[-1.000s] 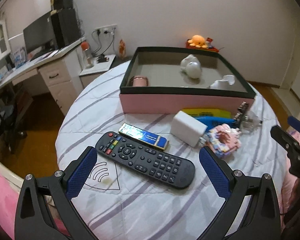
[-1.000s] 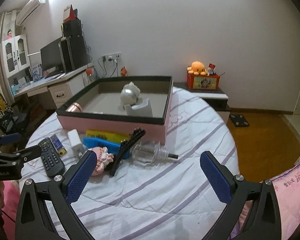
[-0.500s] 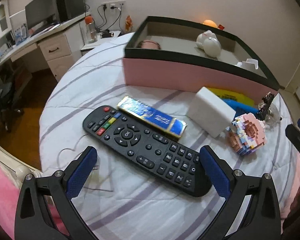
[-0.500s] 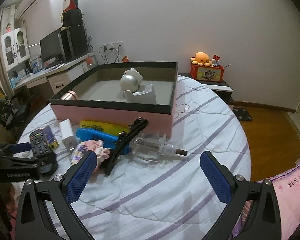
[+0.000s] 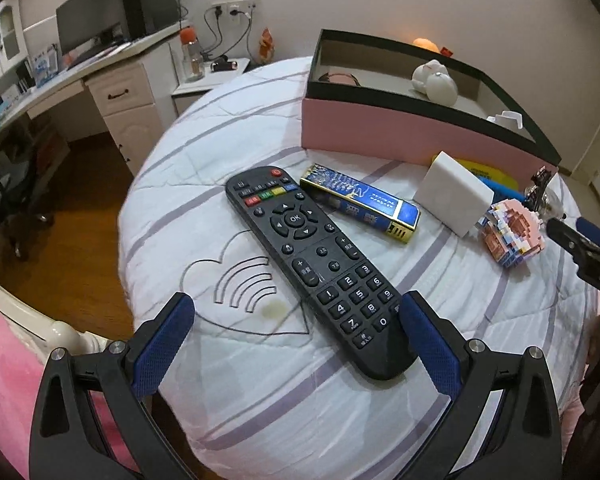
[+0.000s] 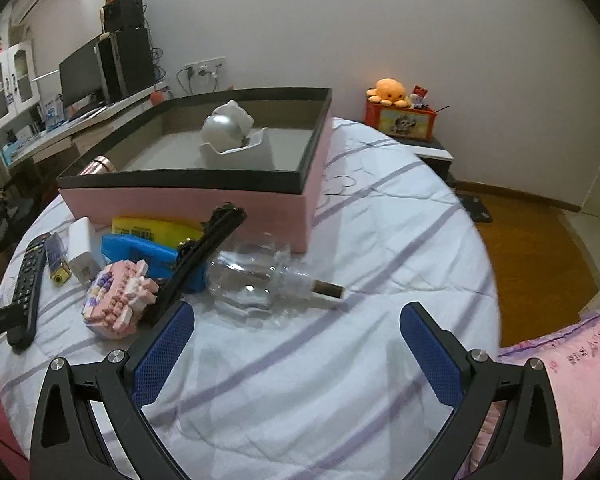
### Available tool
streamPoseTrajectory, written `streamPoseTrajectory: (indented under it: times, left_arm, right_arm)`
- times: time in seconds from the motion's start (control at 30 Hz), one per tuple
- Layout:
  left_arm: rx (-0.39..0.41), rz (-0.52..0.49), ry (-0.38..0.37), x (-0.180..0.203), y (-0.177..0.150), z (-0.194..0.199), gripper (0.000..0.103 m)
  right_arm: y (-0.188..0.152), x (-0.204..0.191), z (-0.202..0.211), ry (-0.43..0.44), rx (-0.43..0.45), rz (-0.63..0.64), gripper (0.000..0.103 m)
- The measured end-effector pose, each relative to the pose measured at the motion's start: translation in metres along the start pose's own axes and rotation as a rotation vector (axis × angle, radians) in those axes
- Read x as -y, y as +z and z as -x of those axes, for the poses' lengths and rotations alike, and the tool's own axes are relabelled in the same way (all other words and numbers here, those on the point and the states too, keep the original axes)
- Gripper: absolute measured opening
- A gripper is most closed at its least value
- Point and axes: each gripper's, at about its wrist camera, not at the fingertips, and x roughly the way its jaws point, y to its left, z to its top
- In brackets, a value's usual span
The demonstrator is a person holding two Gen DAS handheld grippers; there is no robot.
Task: Organize rigid objects
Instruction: 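Move the left gripper to the black remote while the right gripper approaches the glass bottle, then grasp the black remote with the left gripper while the right gripper grasps the glass bottle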
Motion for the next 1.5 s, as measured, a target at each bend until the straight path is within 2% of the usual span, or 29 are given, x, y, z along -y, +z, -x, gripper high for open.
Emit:
streamPoseTrajectory:
  times: [0.2, 0.3, 0.4, 0.43, 0.5, 0.57, 0.67, 0.77, 0.93, 1.07, 1.2, 1.3, 1.37, 1.4, 1.43, 1.5]
  left_arm:
    - [-0.011, 0.032, -0.027, 0.002, 0.005, -0.012, 0.103]
    - [-0.013, 0.027, 0.001, 0.007, 0.008, -0.020, 0.103]
    - [-0.001, 0.008, 0.034, 0.012, 0.010, -0.025, 0.103]
    - [0.004, 0.010, 0.034, 0.012, 0.010, -0.025, 0.103]
    - [0.012, 0.008, 0.020, 0.010, 0.009, -0.024, 0.103]
    - [0.020, -0.013, 0.008, 0.008, 0.007, -0.021, 0.099]
    - [0.017, -0.043, -0.006, 0.003, 0.002, -0.015, 0.093]
    - [-0.001, -0.071, -0.010, -0.003, -0.005, -0.008, 0.093]
    - [-0.010, -0.019, 0.031, -0.025, -0.011, -0.004, 0.101]
    - [-0.004, 0.016, 0.067, -0.025, -0.004, -0.010, 0.101]
    - [0.038, -0.008, 0.101, -0.020, 0.003, -0.021, 0.100]
    - [0.073, -0.032, 0.091, -0.018, 0.006, -0.021, 0.084]
    - [0.081, -0.046, 0.075, -0.016, 0.006, -0.019, 0.065]
    - [0.078, -0.046, 0.067, -0.013, 0.007, -0.019, 0.059]
    - [0.071, -0.048, 0.050, -0.012, 0.008, -0.017, 0.047]
    - [0.065, -0.059, 0.042, -0.009, 0.009, -0.015, 0.046]
  right_arm:
    - [0.016, -0.001, -0.022, -0.004, -0.050, -0.018, 0.103]
    - [0.019, 0.000, -0.030, -0.008, -0.076, -0.025, 0.103]
    - [0.018, 0.006, -0.033, 0.023, -0.087, -0.044, 0.103]
    - [0.018, 0.009, -0.032, 0.031, -0.085, -0.055, 0.101]
    - [0.017, 0.011, -0.032, 0.022, -0.079, -0.062, 0.085]
    - [0.015, 0.014, -0.028, 0.025, -0.065, -0.066, 0.076]
    - [0.013, 0.015, -0.025, 0.043, -0.062, -0.059, 0.076]
    - [0.008, 0.014, -0.020, 0.058, -0.063, -0.038, 0.076]
    - [-0.005, 0.016, -0.006, 0.078, -0.071, 0.002, 0.076]
    - [-0.008, 0.018, -0.003, 0.064, -0.057, -0.007, 0.076]
    - [-0.006, 0.017, -0.007, 0.046, -0.047, -0.023, 0.076]
    - [-0.005, 0.017, -0.010, 0.039, -0.045, -0.024, 0.076]
    - [-0.004, 0.018, -0.012, 0.033, -0.043, -0.025, 0.077]
    - [-0.004, 0.018, -0.013, 0.032, -0.041, -0.026, 0.078]
    - [-0.004, 0.017, -0.014, 0.030, -0.040, -0.022, 0.078]
    - [-0.004, 0.017, -0.014, 0.036, -0.035, -0.018, 0.078]
